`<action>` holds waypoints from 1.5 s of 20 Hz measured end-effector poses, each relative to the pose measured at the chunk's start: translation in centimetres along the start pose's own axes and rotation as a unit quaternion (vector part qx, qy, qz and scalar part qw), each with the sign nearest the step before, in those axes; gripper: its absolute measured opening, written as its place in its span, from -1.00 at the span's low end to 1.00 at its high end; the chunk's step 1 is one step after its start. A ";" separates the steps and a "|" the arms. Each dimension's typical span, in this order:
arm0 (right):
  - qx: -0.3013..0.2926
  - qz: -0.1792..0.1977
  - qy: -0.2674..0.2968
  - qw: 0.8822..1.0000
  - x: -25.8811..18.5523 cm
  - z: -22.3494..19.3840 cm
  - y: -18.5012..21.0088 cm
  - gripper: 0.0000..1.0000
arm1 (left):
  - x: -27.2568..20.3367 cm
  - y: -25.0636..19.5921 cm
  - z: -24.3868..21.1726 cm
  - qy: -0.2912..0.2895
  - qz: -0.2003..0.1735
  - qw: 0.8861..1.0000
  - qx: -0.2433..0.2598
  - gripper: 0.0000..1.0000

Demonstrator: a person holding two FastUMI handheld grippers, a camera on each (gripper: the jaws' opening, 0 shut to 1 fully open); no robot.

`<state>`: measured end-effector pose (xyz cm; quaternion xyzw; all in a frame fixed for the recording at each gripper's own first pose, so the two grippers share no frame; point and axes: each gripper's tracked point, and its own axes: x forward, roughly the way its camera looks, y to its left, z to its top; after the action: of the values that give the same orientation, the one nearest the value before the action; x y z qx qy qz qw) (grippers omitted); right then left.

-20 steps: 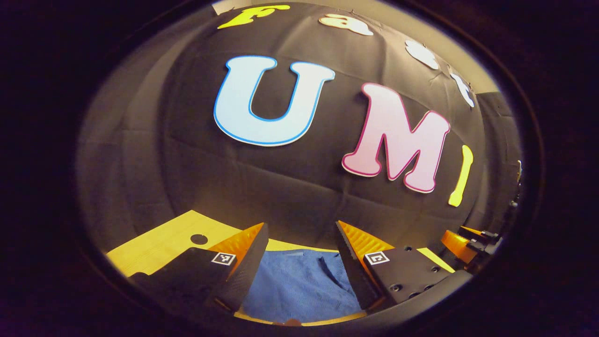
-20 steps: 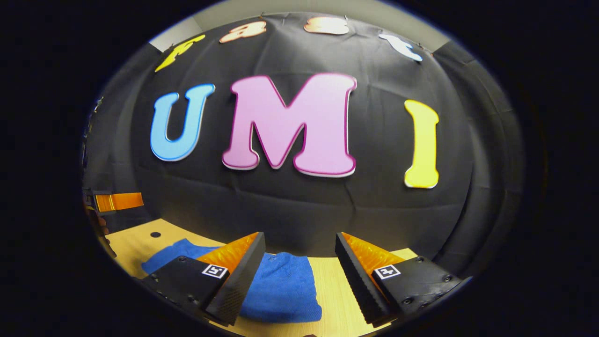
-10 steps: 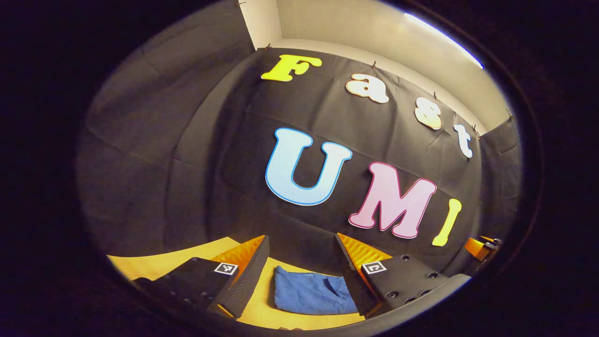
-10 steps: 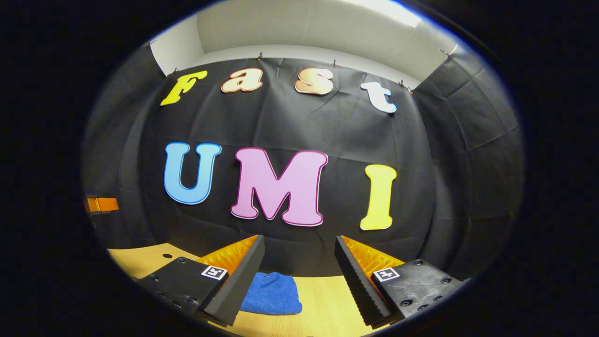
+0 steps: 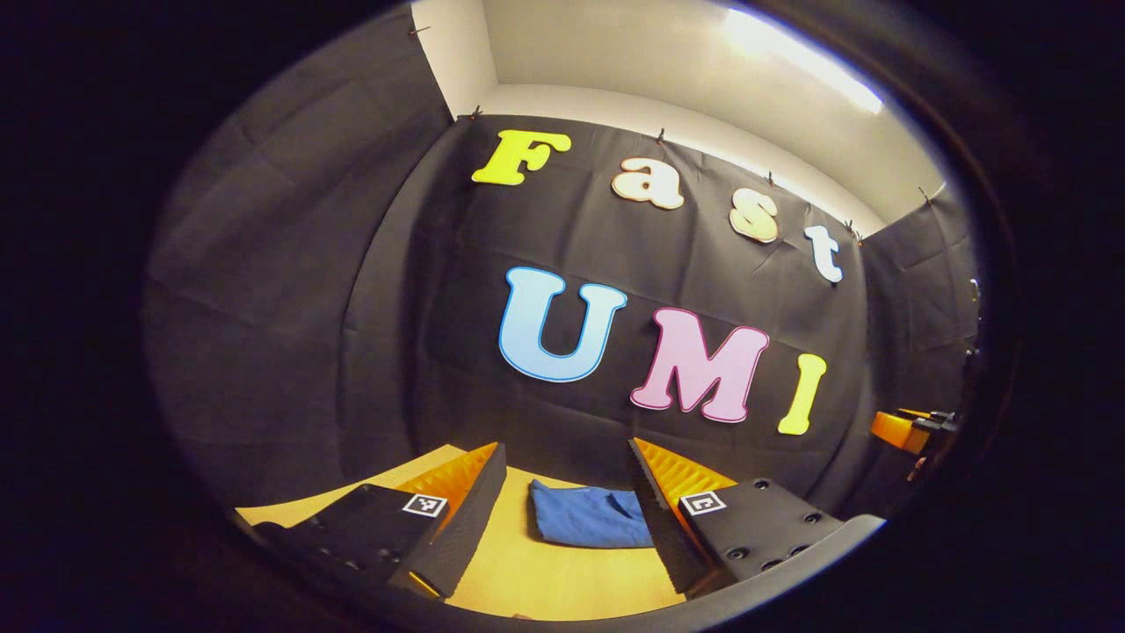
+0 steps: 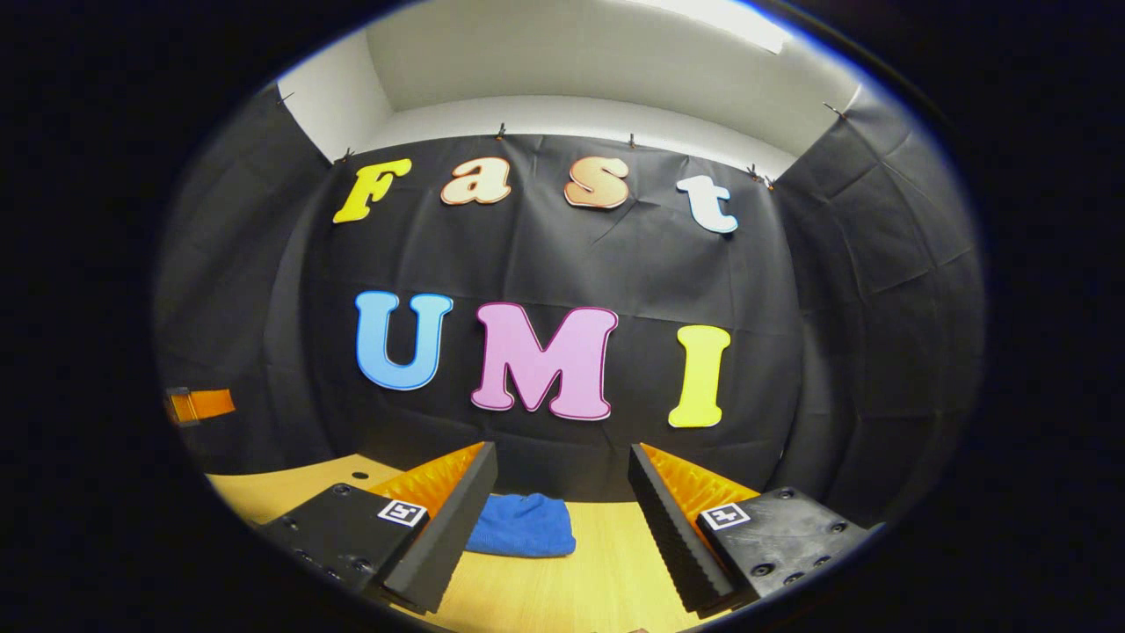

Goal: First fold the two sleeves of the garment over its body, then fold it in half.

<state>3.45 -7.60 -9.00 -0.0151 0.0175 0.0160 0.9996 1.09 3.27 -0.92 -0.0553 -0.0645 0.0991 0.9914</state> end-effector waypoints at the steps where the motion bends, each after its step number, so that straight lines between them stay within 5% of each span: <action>1: 0.003 0.001 0.000 1.000 -1.0 0.5 0.1 0.93 | -0.6 0.0 0.2 -0.005 0.000 1.000 0.014 0.58; 14: 0.034 0.040 0.032 0.998 -8.6 0.9 5.4 0.93 | -8.8 -4.4 -0.9 0.005 -0.033 0.998 0.057 0.58; 22: 0.037 0.056 0.020 0.998 -9.7 1.8 8.3 0.93 | -8.3 -6.2 0.9 -0.017 -0.064 0.996 0.066 0.58; 30: 0.034 0.038 0.020 0.999 -10.1 2.0 7.1 0.93 | -8.4 -7.2 0.8 -0.011 -0.080 0.995 0.066 0.59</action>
<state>-6.75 -0.77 -6.87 0.0192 0.0388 0.0527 0.9977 -5.79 -5.40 -0.26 0.0168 -0.0726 0.0240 0.9969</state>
